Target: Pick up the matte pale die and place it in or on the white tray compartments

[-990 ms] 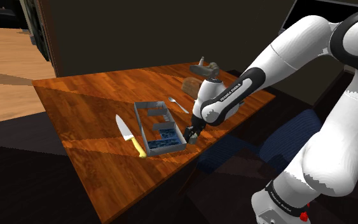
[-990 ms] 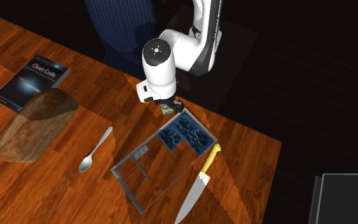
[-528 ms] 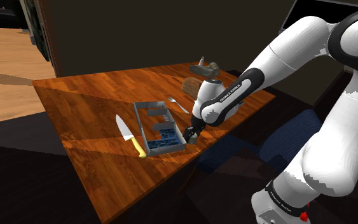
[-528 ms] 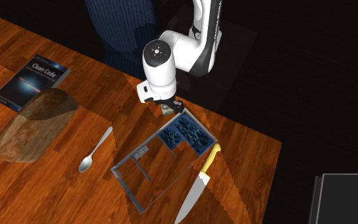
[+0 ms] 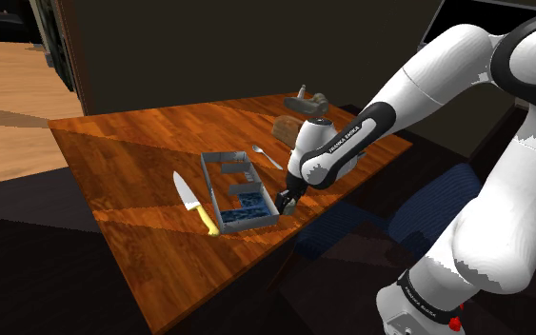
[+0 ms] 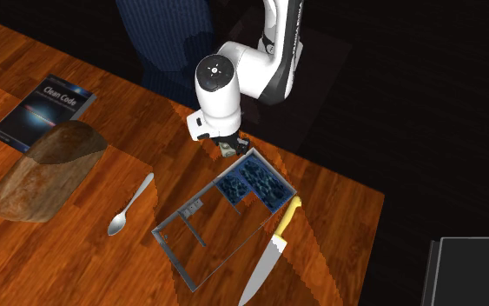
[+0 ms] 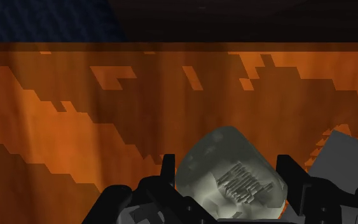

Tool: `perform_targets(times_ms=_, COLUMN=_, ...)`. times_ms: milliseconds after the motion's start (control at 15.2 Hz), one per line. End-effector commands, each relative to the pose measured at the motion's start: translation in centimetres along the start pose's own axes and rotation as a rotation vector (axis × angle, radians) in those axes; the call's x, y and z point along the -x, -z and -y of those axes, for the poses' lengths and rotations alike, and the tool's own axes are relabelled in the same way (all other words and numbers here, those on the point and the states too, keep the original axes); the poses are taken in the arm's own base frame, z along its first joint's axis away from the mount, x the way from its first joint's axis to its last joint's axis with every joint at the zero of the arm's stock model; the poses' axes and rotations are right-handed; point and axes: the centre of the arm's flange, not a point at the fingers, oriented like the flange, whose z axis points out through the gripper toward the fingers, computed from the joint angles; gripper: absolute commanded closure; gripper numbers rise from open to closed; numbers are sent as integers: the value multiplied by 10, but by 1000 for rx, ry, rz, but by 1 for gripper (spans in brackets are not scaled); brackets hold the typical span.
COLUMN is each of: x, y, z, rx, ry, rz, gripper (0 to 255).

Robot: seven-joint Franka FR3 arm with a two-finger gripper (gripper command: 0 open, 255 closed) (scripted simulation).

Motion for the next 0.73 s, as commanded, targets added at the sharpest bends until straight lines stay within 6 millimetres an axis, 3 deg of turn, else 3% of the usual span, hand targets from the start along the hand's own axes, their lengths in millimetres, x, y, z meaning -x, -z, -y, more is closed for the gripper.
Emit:
perform_targets(times_ms=0, x=1, y=-1, z=1, rx=0, ry=1, rz=5, gripper=255)
perform_targets(times_ms=132, x=1, y=-1, z=0, rx=0, ry=1, rz=5, gripper=255)
perform_targets(times_ms=660, x=1, y=41, z=0, rx=0, ry=1, rz=5, gripper=255)
